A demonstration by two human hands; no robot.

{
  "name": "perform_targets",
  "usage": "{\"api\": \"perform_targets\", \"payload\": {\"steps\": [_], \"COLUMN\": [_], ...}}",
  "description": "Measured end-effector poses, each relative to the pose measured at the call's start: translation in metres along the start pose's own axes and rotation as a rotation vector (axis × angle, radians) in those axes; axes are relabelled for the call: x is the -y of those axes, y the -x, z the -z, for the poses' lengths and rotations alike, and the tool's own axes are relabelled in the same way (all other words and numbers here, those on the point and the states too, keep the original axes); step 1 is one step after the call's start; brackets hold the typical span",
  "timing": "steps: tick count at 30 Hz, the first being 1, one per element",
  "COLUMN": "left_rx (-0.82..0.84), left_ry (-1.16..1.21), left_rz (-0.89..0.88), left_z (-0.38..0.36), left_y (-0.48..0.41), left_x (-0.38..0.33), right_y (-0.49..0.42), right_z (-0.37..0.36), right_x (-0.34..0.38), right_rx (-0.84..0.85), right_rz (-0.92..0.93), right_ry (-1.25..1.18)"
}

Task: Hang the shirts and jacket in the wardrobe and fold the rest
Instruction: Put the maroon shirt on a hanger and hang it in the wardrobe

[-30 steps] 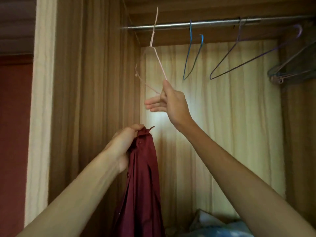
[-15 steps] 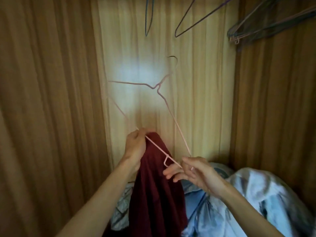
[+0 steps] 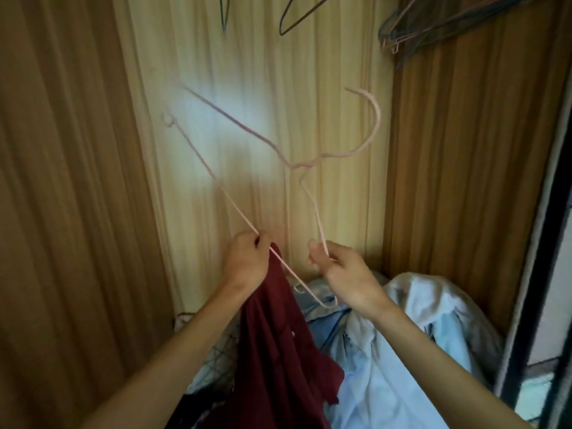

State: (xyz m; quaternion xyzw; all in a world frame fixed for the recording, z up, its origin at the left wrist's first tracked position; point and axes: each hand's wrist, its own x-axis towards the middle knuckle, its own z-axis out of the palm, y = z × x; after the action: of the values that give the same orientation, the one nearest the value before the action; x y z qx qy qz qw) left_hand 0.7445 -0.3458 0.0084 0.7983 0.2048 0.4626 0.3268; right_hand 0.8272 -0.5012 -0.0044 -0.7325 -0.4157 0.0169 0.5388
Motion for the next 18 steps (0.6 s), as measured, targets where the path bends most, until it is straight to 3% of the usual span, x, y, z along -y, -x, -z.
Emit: {"api": "perform_targets", "payload": {"steps": [3, 5, 9, 14, 16, 18], "left_rx": [0.118, 0.219, 0.422, 0.71, 0.706, 0.619], "left_ry": [-0.058, -0.04, 0.023, 0.36, 0.538, 0.543], "left_rz": [-0.041, -0.044, -0.018, 0.161, 0.282, 0.358], "left_z": [-0.015, -0.026, -0.038, -0.037, -0.035, -0.037], "left_y": [0.012, 0.017, 0.018, 0.002, -0.008, -0.016], "left_x": [-0.001, 0.0, 0.007, 0.011, 0.013, 0.015], "right_y": [-0.014, -0.02, -0.036, -0.022, -0.008, 0.011], "right_z": [0.014, 0.031, 0.066, 0.091, 0.102, 0.113], "right_x": [0.018, 0.027, 0.015, -0.029, -0.047, -0.068], "right_rx": [-0.066, -0.122, -0.214, -0.136, -0.095, -0.095], "right_rz": [-0.091, -0.096, -0.081, -0.144, -0.164, -0.207], "right_ry": [-0.549, -0.728, -0.874, -0.973, -0.922, -0.839]}}
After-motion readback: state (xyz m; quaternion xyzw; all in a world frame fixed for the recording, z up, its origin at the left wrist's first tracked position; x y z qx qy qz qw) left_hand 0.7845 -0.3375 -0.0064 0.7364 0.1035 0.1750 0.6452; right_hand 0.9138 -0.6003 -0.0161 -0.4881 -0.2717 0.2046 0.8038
